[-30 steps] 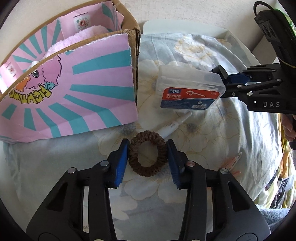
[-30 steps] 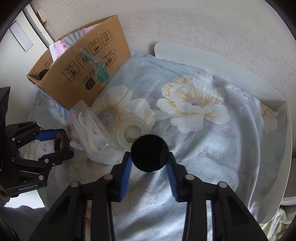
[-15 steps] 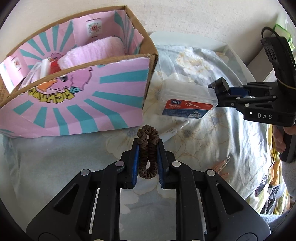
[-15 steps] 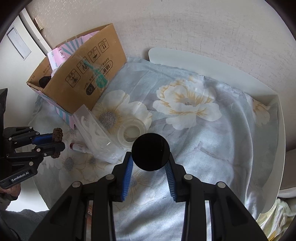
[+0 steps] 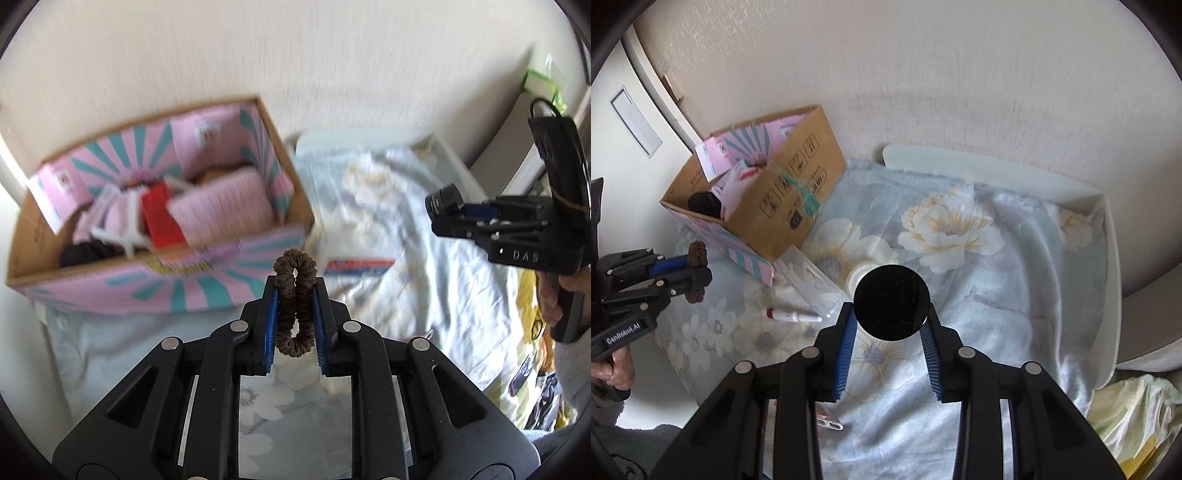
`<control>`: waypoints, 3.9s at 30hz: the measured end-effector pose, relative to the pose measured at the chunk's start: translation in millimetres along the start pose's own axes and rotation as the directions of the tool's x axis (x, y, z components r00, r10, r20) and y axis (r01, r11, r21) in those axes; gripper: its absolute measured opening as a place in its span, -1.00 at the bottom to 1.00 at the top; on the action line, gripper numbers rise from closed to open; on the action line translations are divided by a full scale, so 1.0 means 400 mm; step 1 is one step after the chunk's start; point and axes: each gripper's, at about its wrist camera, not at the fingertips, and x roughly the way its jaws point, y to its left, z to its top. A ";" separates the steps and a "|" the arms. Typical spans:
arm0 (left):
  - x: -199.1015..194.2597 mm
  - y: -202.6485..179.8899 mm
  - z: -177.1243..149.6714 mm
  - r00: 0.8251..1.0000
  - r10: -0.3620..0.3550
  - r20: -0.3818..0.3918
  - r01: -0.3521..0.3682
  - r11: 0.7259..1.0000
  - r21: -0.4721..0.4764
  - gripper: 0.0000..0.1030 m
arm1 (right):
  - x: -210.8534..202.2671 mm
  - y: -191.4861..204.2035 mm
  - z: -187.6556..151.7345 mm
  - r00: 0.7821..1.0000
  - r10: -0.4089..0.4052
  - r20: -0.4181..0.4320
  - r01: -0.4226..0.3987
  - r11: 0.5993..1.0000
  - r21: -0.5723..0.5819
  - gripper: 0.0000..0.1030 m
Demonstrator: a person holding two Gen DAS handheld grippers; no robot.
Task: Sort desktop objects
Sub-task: 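Carry the brown hair tie and black cap over the cardboard box, then open both grippers to drop the hair tie and cap inside, then withdraw both grippers toward the floss box, marker and clothespin on the bed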
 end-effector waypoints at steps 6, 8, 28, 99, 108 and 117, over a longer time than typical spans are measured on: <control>-0.082 0.047 0.053 0.997 0.013 0.076 -0.013 1.000 0.009 -0.71 | -0.084 0.050 0.055 0.995 -0.035 0.091 0.036 0.999 -0.010 -0.38; -0.104 0.072 0.068 0.995 0.030 0.097 -0.031 0.999 0.011 -0.71 | -0.110 0.068 0.075 0.992 -0.036 0.125 0.037 0.999 -0.012 -0.38; -0.121 0.451 0.170 0.988 0.112 0.105 -0.102 0.990 -0.095 -0.71 | -0.024 0.369 0.330 0.983 0.075 0.169 -0.046 0.984 -0.171 -0.37; -0.340 0.166 0.104 0.946 0.146 0.289 -0.187 0.975 0.118 0.99 | -0.291 0.067 0.038 0.965 -0.097 0.244 0.056 0.983 0.173 0.30; -0.208 -0.002 0.000 0.985 0.008 0.170 -0.060 0.950 0.306 0.99 | -0.224 0.065 -0.024 0.984 -0.042 0.175 0.017 0.990 0.139 0.30; -0.061 -0.092 -0.037 0.993 -0.111 0.033 0.089 0.913 0.397 0.99 | -0.088 0.145 -0.100 0.999 0.050 0.018 -0.050 0.999 -0.016 0.29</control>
